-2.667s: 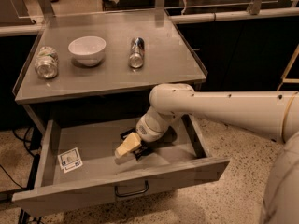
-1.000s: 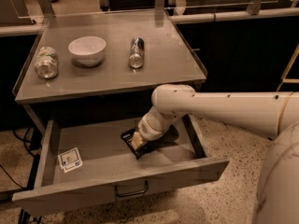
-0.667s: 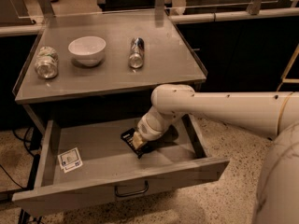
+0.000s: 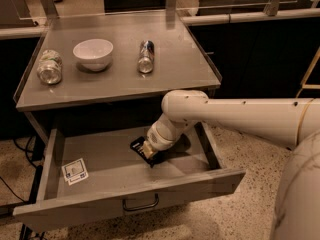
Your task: Pick rxbar chocolate from top drawer and place on counter
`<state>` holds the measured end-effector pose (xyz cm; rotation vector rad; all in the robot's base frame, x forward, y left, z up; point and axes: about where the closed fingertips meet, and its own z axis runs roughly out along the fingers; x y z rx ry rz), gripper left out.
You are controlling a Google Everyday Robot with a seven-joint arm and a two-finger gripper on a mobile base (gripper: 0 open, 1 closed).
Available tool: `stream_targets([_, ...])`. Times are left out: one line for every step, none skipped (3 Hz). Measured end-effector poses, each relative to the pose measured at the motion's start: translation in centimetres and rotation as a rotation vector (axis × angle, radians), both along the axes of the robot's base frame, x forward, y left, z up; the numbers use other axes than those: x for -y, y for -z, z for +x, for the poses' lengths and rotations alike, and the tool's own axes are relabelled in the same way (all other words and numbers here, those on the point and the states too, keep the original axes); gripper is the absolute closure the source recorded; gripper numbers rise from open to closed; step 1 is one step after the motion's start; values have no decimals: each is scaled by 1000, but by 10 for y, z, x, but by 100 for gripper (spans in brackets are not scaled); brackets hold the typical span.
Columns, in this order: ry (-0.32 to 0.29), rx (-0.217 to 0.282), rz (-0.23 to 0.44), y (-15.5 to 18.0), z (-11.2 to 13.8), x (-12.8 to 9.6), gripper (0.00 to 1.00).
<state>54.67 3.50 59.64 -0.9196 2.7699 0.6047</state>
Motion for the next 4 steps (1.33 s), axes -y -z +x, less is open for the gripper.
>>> stream_targets([0, 0, 0, -8, 0, 0, 100])
stream_targets([0, 0, 0, -11, 0, 0, 100])
stream_targets([-26, 13, 54, -31, -7, 1, 100])
stream_targets([-39, 25, 91, -45, -12, 1, 100])
